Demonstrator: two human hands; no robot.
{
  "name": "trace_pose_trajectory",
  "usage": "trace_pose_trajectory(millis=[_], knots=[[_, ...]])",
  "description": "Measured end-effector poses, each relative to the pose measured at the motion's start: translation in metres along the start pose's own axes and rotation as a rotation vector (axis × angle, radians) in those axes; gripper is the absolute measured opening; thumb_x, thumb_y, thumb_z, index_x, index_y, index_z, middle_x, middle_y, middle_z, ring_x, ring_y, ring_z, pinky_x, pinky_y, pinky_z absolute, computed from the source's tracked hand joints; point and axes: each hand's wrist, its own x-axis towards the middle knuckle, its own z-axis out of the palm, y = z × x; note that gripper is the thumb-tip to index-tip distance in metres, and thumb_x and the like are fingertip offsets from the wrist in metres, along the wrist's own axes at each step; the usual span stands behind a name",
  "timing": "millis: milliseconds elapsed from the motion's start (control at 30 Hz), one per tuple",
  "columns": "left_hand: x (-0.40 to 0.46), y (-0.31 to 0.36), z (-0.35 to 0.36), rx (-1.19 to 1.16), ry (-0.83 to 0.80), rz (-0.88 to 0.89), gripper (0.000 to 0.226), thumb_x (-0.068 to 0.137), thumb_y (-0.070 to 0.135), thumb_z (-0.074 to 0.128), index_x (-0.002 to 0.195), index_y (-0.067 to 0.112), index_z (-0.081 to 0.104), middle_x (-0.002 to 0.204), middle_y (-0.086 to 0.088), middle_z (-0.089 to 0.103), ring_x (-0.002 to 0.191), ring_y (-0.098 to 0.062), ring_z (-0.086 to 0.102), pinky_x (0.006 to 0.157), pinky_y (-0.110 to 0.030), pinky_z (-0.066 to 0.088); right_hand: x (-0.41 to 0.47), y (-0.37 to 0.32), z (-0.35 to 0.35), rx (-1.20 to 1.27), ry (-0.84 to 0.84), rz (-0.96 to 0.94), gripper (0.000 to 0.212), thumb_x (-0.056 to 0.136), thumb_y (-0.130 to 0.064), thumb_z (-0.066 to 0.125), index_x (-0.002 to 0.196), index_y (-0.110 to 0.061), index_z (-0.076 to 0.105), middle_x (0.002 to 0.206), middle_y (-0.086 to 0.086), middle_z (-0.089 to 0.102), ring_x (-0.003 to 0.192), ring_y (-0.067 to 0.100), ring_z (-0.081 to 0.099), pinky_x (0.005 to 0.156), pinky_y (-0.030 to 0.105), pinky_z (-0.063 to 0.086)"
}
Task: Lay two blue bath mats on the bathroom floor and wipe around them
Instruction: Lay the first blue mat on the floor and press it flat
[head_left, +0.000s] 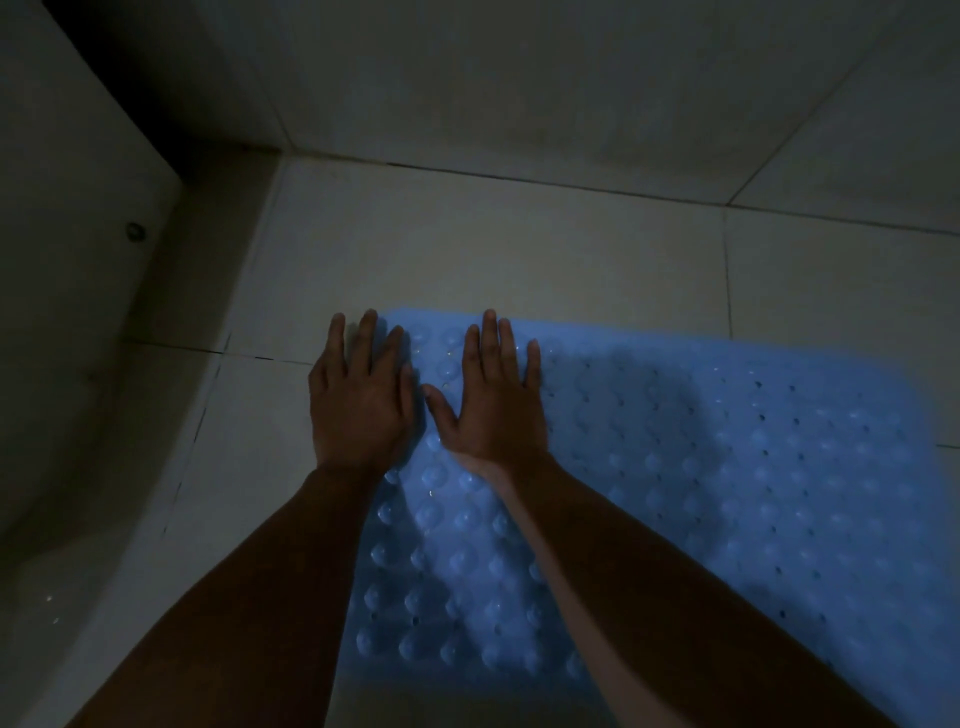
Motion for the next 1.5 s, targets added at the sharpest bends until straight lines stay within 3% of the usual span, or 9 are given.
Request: trace_pose_trajectory(millis=[233, 333, 400, 500, 700, 800, 933, 1167, 1500], knots=[[-0.004, 0.008, -0.018, -0.019, 0.017, -0.012, 0.056, 0.105, 0.042, 0.03, 0.151, 0.016, 0.048, 0.163, -0.013, 0.038, 0.155, -0.037, 0.02, 0.112, -0.057, 0.037, 0.013, 0.003, -0.029, 0.157, -0.297, 0.011, 0.085, 0.101, -0.062, 0.028, 0.162, -0.01, 0.0, 0.169, 0.01, -0.017, 0.156, 0.025, -0.018, 0.124, 0.057, -0.011], [-0.005, 0.017, -0.025, -0.001, 0.003, 0.04, 0.054, 0.105, 0.04, 0.033, 0.149, 0.015, 0.05, 0.161, -0.014, 0.04, 0.154, -0.039, 0.023, 0.11, -0.058, 0.039, 0.035, 0.017, -0.072, 0.342, -0.433, 0.056, 0.065, 0.105, -0.042, 0.042, 0.161, -0.013, 0.024, 0.17, 0.01, 0.009, 0.158, 0.027, 0.008, 0.128, 0.05, 0.006], [-0.003, 0.028, -0.025, 0.001, -0.024, 0.065, 0.056, 0.104, 0.042, 0.03, 0.148, 0.013, 0.052, 0.16, -0.015, 0.042, 0.153, -0.041, 0.026, 0.109, -0.06, 0.039, 0.043, 0.034, -0.1, 0.431, -0.297, 0.116, 0.052, 0.101, -0.025, 0.05, 0.152, -0.015, 0.046, 0.16, 0.01, 0.04, 0.148, 0.029, 0.037, 0.123, 0.04, 0.028], [-0.002, 0.055, -0.018, 0.026, -0.082, 0.093, 0.062, 0.102, 0.046, 0.025, 0.148, 0.014, 0.052, 0.16, -0.014, 0.043, 0.153, -0.04, 0.026, 0.112, -0.06, 0.038, 0.033, 0.066, -0.126, 0.387, -0.18, 0.178, 0.051, 0.099, -0.019, 0.05, 0.15, -0.014, 0.049, 0.153, 0.012, 0.05, 0.141, 0.031, 0.046, 0.118, 0.036, 0.035], [-0.007, 0.137, -0.009, -0.026, -0.206, 0.179, 0.073, 0.1, 0.049, 0.006, 0.162, 0.017, 0.026, 0.172, -0.008, 0.014, 0.16, -0.031, -0.003, 0.128, -0.054, 0.008, -0.003, 0.113, -0.126, 0.367, -0.098, 0.312, 0.049, 0.104, -0.024, 0.042, 0.151, -0.012, 0.044, 0.154, 0.012, 0.047, 0.148, 0.032, 0.035, 0.121, 0.053, 0.029], [-0.002, 0.167, 0.005, -0.023, -0.254, 0.242, 0.063, 0.108, 0.047, 0.015, 0.165, 0.019, 0.011, 0.173, -0.008, -0.001, 0.158, -0.03, -0.015, 0.129, -0.052, 0.001, -0.009, 0.129, -0.117, 0.304, -0.04, 0.287, 0.048, 0.105, -0.025, 0.041, 0.151, -0.012, 0.043, 0.158, 0.012, 0.041, 0.152, 0.032, 0.025, 0.122, 0.054, 0.026], [0.0, 0.186, 0.039, 0.068, -0.309, 0.278, 0.073, 0.106, 0.06, 0.009, 0.165, 0.019, -0.002, 0.172, -0.011, -0.014, 0.156, -0.032, -0.022, 0.127, -0.056, -0.004, -0.008, 0.149, -0.109, 0.31, -0.01, 0.243, 0.048, 0.107, -0.03, 0.038, 0.153, -0.018, 0.042, 0.164, 0.008, 0.032, 0.157, 0.026, 0.015, 0.125, 0.051, 0.021], [-0.009, 0.189, 0.059, 0.119, -0.191, 0.272, 0.087, 0.099, 0.073, 0.004, 0.164, 0.015, -0.004, 0.172, -0.012, -0.01, 0.157, -0.028, -0.02, 0.127, -0.056, -0.004, -0.002, 0.164, -0.086, 0.331, 0.134, 0.199, 0.044, 0.106, -0.027, 0.041, 0.148, -0.019, 0.051, 0.161, 0.007, 0.039, 0.156, 0.026, 0.016, 0.126, 0.056, 0.011], [-0.007, 0.191, 0.052, 0.061, -0.259, 0.252, 0.078, 0.104, 0.065, 0.005, 0.164, 0.015, -0.003, 0.171, -0.01, -0.014, 0.157, -0.023, -0.023, 0.128, -0.053, -0.004, -0.006, 0.182, -0.099, 0.381, 0.076, 0.191, 0.046, 0.106, -0.024, 0.042, 0.151, -0.017, 0.047, 0.163, 0.006, 0.034, 0.157, 0.023, 0.012, 0.128, 0.049, 0.008]])
